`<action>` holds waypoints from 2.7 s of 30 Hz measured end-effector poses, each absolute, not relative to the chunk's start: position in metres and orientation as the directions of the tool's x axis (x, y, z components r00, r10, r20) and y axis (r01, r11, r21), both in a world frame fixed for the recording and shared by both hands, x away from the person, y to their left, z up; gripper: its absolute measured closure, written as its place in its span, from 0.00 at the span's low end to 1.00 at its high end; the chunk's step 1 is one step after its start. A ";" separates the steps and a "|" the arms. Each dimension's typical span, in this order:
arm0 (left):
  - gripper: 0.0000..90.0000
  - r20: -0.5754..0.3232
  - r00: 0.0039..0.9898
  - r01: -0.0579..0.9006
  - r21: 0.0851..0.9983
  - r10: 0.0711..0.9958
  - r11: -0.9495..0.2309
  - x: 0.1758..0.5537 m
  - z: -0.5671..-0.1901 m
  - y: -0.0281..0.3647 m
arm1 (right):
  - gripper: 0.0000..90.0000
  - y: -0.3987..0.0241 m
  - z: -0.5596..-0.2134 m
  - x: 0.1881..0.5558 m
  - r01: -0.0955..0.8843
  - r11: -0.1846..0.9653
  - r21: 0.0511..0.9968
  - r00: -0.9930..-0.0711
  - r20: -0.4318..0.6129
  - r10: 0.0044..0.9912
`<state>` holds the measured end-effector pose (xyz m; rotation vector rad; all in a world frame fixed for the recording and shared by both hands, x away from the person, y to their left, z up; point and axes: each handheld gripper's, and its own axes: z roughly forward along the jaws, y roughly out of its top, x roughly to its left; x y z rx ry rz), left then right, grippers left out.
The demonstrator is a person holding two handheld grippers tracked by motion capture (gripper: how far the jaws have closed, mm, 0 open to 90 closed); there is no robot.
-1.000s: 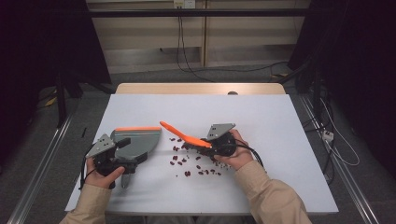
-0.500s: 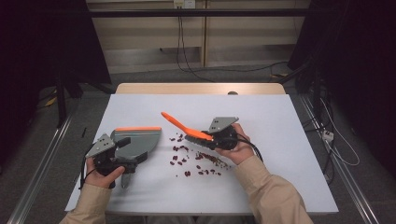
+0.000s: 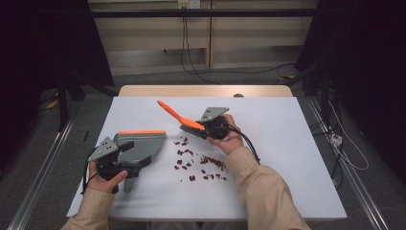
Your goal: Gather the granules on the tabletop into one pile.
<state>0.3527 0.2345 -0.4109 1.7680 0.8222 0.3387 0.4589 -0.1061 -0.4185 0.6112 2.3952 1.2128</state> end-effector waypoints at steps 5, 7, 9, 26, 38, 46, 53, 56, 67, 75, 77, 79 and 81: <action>0.07 -0.170 0.718 0.363 0.919 0.675 -0.154 0.354 -0.412 0.235 | 0.79 -0.095 -0.422 0.472 0.192 0.539 0.820 -0.823 -0.164 0.543; 0.07 -0.172 0.717 0.365 0.918 0.675 -0.154 0.354 -0.412 0.236 | 0.79 -0.091 -0.424 0.476 0.190 0.541 0.819 -0.830 -0.160 0.535; 0.07 -0.173 0.715 0.364 0.919 0.677 -0.149 0.354 -0.412 0.236 | 0.79 -0.086 -0.428 0.476 0.186 0.562 0.806 -0.842 -0.164 0.514; 0.07 -0.166 0.710 0.360 0.921 0.684 -0.151 0.353 -0.411 0.239 | 0.79 -0.090 -0.429 0.440 0.104 0.623 0.775 -0.921 -0.161 0.354; 0.07 -0.158 0.711 0.352 0.924 0.685 -0.152 0.351 -0.409 0.237 | 0.79 -0.103 -0.427 0.410 0.091 0.619 0.780 -0.935 -0.146 0.322; 0.07 -0.155 0.713 0.351 0.923 0.684 -0.157 0.351 -0.409 0.237 | 0.79 -0.106 -0.425 0.400 0.075 0.633 0.771 -0.942 -0.153 0.299; 0.07 -0.149 0.716 0.345 0.925 0.682 -0.160 0.349 -0.407 0.236 | 0.79 -0.111 -0.418 0.403 0.069 0.582 0.810 -0.923 -0.170 0.346; 0.07 -0.149 0.715 0.349 0.922 0.683 -0.165 0.348 -0.408 0.237 | 0.79 -0.110 -0.414 0.410 0.065 0.570 0.819 -0.915 -0.179 0.361; 0.07 -0.158 0.708 0.360 0.919 0.688 -0.159 0.350 -0.411 0.241 | 0.79 -0.088 -0.433 0.439 0.061 0.567 0.821 -0.929 -0.160 0.333; 0.07 -0.158 0.706 0.363 0.918 0.690 -0.161 0.350 -0.412 0.241 | 0.79 -0.090 -0.431 0.418 0.023 0.597 0.802 -0.950 -0.169 0.264; 0.07 -0.158 0.707 0.363 0.918 0.690 -0.162 0.350 -0.412 0.241 | 0.79 -0.092 -0.431 0.413 0.017 0.600 0.800 -0.950 -0.174 0.258; 0.07 -0.158 0.707 0.364 0.917 0.690 -0.162 0.350 -0.412 0.241 | 0.79 -0.093 -0.431 0.408 0.015 0.599 0.801 -0.950 -0.175 0.257; 0.07 -0.157 0.709 0.363 0.917 0.688 -0.165 0.349 -0.413 0.240 | 0.79 -0.095 -0.431 0.404 0.014 0.598 0.801 -0.951 -0.174 0.255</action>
